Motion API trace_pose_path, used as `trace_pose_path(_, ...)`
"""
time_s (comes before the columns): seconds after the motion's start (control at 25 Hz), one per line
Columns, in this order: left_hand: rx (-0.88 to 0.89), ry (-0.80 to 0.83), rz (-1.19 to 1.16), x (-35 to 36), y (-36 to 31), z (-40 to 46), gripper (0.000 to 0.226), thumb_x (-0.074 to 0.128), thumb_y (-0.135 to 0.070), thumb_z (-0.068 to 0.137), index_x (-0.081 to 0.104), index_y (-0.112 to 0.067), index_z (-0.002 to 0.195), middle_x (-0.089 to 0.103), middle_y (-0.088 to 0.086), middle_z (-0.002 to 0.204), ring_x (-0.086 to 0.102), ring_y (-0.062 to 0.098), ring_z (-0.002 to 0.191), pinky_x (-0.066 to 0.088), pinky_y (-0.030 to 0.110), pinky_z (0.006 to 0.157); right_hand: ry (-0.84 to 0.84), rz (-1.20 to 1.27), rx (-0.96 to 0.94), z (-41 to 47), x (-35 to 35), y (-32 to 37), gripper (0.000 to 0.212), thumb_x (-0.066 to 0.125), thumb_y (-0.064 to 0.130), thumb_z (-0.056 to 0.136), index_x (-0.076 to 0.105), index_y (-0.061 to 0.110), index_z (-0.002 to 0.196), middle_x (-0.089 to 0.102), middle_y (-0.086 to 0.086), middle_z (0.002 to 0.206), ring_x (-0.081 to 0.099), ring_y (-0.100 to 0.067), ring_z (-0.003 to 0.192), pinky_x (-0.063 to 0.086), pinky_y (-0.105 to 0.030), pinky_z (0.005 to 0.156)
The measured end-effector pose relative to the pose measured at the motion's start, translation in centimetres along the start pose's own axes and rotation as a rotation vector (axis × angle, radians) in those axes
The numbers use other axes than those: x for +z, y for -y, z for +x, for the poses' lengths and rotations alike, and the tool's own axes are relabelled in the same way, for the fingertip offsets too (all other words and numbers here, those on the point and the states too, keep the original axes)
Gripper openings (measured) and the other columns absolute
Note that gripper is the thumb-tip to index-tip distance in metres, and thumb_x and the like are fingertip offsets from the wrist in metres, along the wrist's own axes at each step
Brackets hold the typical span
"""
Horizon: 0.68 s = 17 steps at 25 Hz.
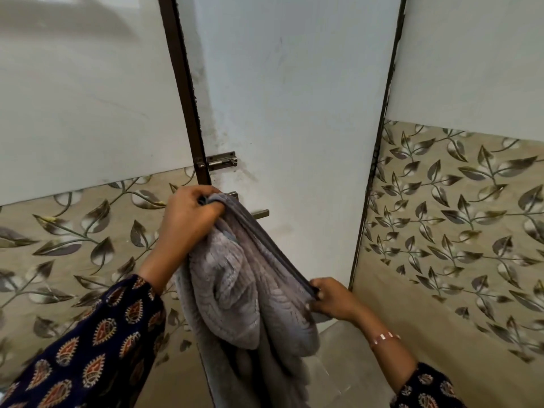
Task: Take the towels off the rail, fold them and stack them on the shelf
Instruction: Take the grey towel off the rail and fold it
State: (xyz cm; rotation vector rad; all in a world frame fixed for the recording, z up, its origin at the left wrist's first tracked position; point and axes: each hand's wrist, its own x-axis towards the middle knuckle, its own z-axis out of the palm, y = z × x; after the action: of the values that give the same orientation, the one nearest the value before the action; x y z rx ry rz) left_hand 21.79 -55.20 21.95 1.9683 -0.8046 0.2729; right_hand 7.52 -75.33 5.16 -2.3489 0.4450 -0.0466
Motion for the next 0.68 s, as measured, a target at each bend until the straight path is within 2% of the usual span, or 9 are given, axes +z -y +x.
trace_pose_path(0.08, 0.011, -0.053, 0.061, -0.8, 0.6, 0.3, 0.021, 0.055, -0.005, 0.077, 0.071, -0.019, 0.076, 0.065, 0.000, 0.068, 0.057, 0.013, 0.065, 0.047, 0.029, 0.061, -0.129, -0.068, 0.089, -0.1, -0.3, -1.6, 0.012, 0.062, 0.006, 0.078, 0.055, 0.016, 0.076, 0.056, -0.008, 0.077, 0.053, -0.019, 0.075, 0.036, -0.029, 0.061)
trace_pose_path(0.16, -0.005, -0.077, 0.119, -1.1, 1.2, 0.3, 0.018, 0.056, -0.006, 0.076, 0.071, -0.016, 0.076, 0.066, 0.006, 0.072, 0.057, 0.020, 0.066, 0.048, 0.033, 0.063, -0.364, -0.070, 0.127, -0.3, -1.6, -1.9, 0.020, 0.058, 0.004, 0.079, 0.053, 0.023, 0.072, 0.059, -0.005, 0.072, 0.057, -0.020, 0.073, 0.037, -0.028, 0.059)
trace_pose_path(0.24, -0.049, -0.086, 0.158, -1.0, 2.1, 0.5, 0.014, 0.057, -0.007, 0.076, 0.069, -0.011, 0.072, 0.067, 0.013, 0.073, 0.055, 0.023, 0.064, 0.043, 0.030, 0.057, -0.579, -0.051, 0.078, -1.2, -3.3, -0.8, 0.017, 0.061, 0.001, 0.079, 0.066, 0.017, 0.079, 0.064, -0.007, 0.073, 0.059, -0.020, 0.073, 0.037, -0.025, 0.062)
trace_pose_path(0.32, -0.097, -0.047, 0.181, -1.1, 3.1, 0.8, 0.013, 0.057, -0.008, 0.077, 0.070, -0.009, 0.072, 0.068, 0.017, 0.072, 0.058, 0.028, 0.066, 0.040, 0.028, 0.054, -0.679, -0.247, 0.032, -2.2, -4.9, 0.6, 0.016, 0.068, 0.006, 0.077, 0.074, 0.012, 0.090, 0.063, -0.011, 0.083, 0.055, -0.024, 0.083, 0.032, -0.027, 0.073)
trace_pose_path(0.4, -0.116, 0.004, 0.199, -1.4, 3.9, 0.9, 0.012, 0.059, -0.012, 0.078, 0.070, -0.012, 0.079, 0.067, 0.009, 0.072, 0.061, 0.031, 0.074, 0.039, 0.028, 0.055, -0.671, -0.544, 0.024, -2.7, -6.6, 1.7, 0.013, 0.071, 0.022, 0.076, 0.075, 0.020, 0.089, 0.054, -0.004, 0.092, 0.045, -0.027, 0.093, 0.022, -0.034, 0.081)
trace_pose_path(0.44, -0.121, 0.008, 0.198, -1.6, 4.2, 0.9, 0.013, 0.060, -0.018, 0.080, 0.069, -0.014, 0.088, 0.065, 0.004, 0.077, 0.061, 0.028, 0.077, 0.041, 0.028, 0.058, -0.606, -0.559, 0.024, -2.8, -7.7, 2.3, 0.008, 0.070, 0.028, 0.078, 0.074, 0.025, 0.084, 0.052, 0.001, 0.092, 0.044, -0.028, 0.096, 0.021, -0.035, 0.084)
trace_pose_path(0.52, -0.128, -0.040, 0.195, -2.2, 4.4, 1.1, 0.032, 0.064, -0.035, 0.080, 0.060, -0.016, 0.105, 0.059, 0.000, 0.091, 0.056, 0.020, 0.083, 0.042, 0.030, 0.069, -0.384, -0.310, 0.053, -3.0, -9.8, 3.1, 0.016, 0.064, 0.032, 0.083, 0.066, 0.025, 0.069, 0.053, 0.006, 0.080, 0.049, -0.028, 0.091, 0.032, -0.035, 0.081)
trace_pose_path(0.56, -0.136, -0.073, 0.231, -2.5, 4.5, 1.2, 0.040, 0.064, -0.043, 0.079, 0.056, -0.014, 0.106, 0.057, 0.000, 0.091, 0.054, 0.019, 0.081, 0.041, 0.030, 0.069, -0.288, -0.194, 0.123, -2.8, -10.7, 2.9, 0.023, 0.061, 0.030, 0.086, 0.064, 0.018, 0.067, 0.054, 0.001, 0.073, 0.052, -0.026, 0.082, 0.036, -0.033, 0.071)
trace_pose_path(0.68, -0.156, -0.105, 0.457, -2.9, 5.6, 1.3, 0.064, 0.051, -0.064, 0.077, 0.062, -0.001, 0.072, 0.054, 0.005, 0.059, 0.049, 0.019, 0.055, 0.034, 0.027, 0.049, -0.341, -0.162, 0.371, -1.7, -12.0, 2.1, 0.039, 0.062, 0.025, 0.087, 0.053, 0.005, 0.054, 0.049, -0.008, 0.059, 0.050, -0.023, 0.067, 0.030, -0.026, 0.051)
